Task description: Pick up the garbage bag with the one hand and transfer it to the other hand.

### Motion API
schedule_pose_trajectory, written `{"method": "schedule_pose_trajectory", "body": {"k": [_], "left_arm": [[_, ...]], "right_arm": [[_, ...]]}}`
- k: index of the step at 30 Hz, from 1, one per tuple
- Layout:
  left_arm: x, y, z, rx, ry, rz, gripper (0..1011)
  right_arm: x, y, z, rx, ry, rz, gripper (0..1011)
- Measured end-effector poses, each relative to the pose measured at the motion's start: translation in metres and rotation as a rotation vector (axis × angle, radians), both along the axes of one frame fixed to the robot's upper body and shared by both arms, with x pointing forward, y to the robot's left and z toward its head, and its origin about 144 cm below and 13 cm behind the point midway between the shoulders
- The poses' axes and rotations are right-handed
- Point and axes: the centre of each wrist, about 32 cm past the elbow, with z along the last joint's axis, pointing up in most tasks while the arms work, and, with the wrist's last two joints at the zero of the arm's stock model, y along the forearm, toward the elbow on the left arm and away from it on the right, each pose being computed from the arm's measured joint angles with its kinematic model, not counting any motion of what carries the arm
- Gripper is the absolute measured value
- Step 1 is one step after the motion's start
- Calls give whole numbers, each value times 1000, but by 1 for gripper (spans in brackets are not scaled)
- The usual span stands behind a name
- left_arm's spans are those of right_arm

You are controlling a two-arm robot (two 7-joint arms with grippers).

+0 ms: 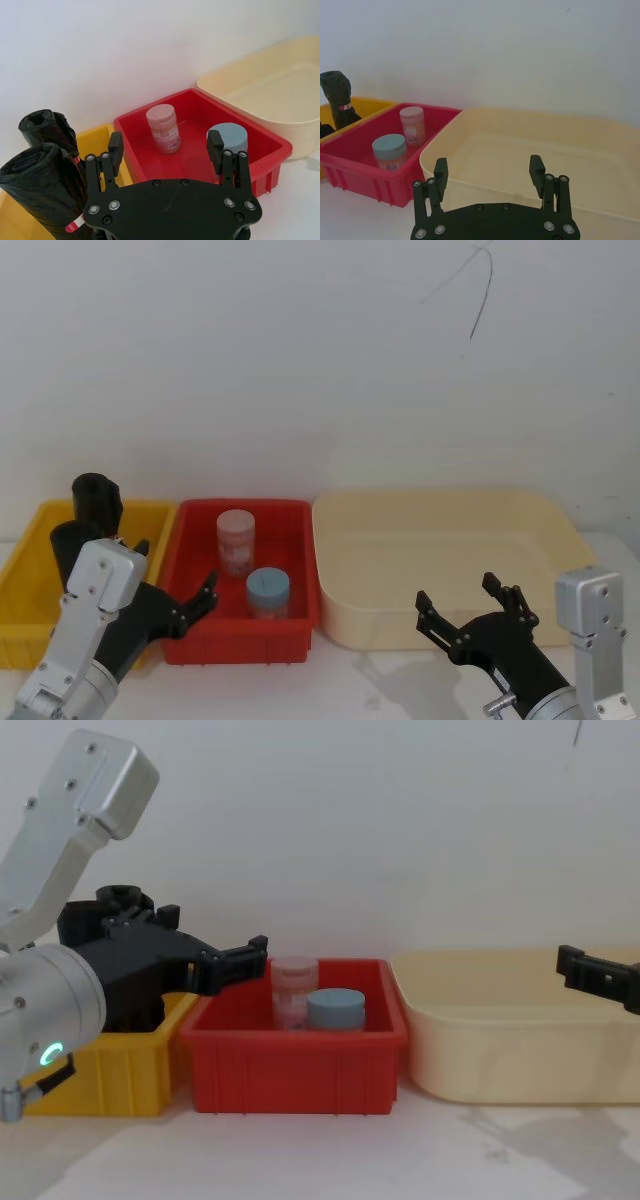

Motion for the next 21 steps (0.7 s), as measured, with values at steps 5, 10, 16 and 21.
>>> {"method": "schedule_pose_trajectory", "body": {"k": [5,10,16,21], "left_arm": [[0,0,0,0,0,0,1000],[0,0,0,0,0,0,1000],[0,0,0,0,0,0,1000],[0,0,0,0,0,0,1000]], "right_arm": [[0,0,0,0,0,0,1000],[0,0,0,0,0,0,1000],[0,0,0,0,0,0,1000],[0,0,0,0,0,0,1000]]}}
